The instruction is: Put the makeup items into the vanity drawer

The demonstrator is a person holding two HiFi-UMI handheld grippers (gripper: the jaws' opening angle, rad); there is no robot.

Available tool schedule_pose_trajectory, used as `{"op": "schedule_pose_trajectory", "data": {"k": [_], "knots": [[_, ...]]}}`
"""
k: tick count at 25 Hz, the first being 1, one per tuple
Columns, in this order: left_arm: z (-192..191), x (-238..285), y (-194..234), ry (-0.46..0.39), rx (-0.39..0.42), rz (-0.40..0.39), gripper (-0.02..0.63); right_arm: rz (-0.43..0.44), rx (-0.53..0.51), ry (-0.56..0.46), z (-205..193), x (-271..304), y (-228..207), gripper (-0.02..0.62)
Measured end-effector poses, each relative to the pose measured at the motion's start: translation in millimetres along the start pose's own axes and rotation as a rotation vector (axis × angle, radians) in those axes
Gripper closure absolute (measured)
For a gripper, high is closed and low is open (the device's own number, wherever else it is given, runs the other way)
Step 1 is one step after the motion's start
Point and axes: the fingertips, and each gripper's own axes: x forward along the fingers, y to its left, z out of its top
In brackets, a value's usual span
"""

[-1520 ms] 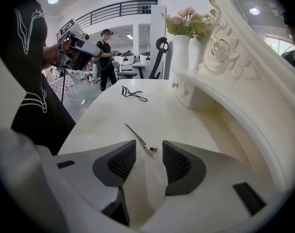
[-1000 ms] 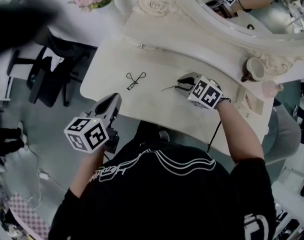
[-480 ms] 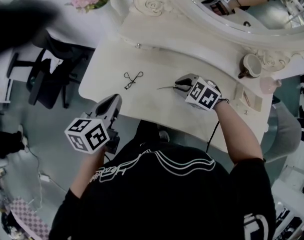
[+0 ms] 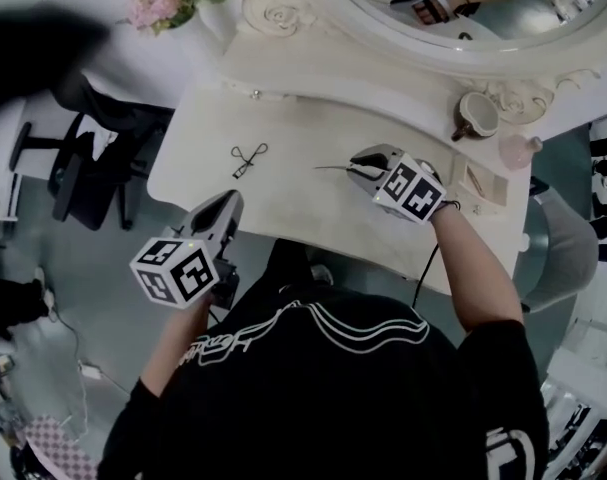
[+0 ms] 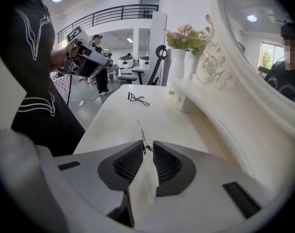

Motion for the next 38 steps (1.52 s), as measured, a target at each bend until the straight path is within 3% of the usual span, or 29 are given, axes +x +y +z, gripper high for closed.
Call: {"op": "schedule_pose_trajectory", "data": {"k": [16,24,33,38], "knots": [[-6,45,-99,0.03,0.097,-0.195,0.578,-0.316,0.111,-0.005,-71,-150,-24,0.515],[-3,73,-138,0.05,0.135,-0.288,0.578,-0.463,0.228,0.001,-115,-217,-37,0.517],[0,100,-161,0.079,0.161,-0.33,0.578,-0.551,0.341,0.053,-173,-258,-55,0.517],[1,111,-164,0.093,0.174,-0.335,0.578,-0.557,0.395,0.096,-201,-259,-61,0.517]]}}
